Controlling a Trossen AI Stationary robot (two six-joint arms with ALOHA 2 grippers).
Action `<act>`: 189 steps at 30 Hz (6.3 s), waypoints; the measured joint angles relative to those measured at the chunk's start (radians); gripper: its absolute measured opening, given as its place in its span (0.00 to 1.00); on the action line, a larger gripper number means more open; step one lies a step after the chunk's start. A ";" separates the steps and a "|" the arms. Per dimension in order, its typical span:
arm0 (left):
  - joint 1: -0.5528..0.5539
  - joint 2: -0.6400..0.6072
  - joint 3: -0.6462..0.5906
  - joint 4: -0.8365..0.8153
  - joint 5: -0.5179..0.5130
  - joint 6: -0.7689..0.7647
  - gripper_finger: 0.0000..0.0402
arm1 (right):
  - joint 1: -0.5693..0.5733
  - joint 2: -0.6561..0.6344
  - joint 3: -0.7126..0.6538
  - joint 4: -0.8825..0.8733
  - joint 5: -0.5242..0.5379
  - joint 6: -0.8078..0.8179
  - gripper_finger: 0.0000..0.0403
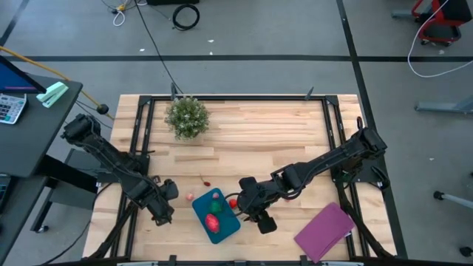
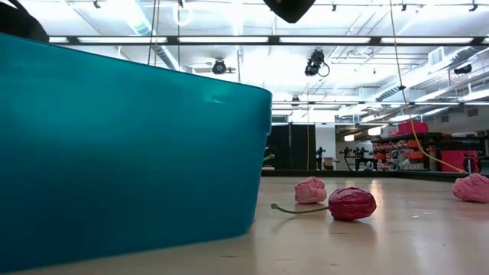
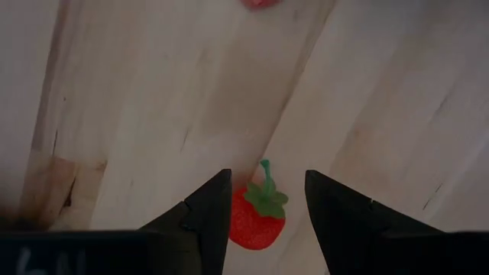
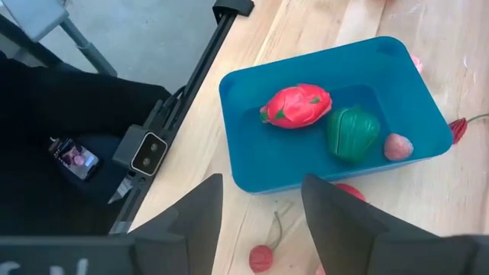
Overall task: Pick and placing Produce into tupperware
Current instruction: Put the red strawberry into the blue bin, then put the pink peach into the blue bin
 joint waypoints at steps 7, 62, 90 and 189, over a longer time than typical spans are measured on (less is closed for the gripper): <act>0.000 0.000 0.000 -0.002 -0.001 0.002 0.43 | 0.000 0.000 0.000 0.000 0.000 0.055 0.46; -0.043 0.173 0.090 0.019 -0.205 0.086 0.01 | 0.002 0.001 0.000 -0.015 0.021 0.216 0.46; 0.138 0.358 0.360 0.308 -0.341 0.552 0.04 | 0.173 -0.042 0.000 -0.244 0.156 0.363 0.46; 0.142 0.384 0.781 -0.127 -0.371 0.657 0.02 | 0.138 -0.051 -0.332 0.240 0.430 0.573 0.11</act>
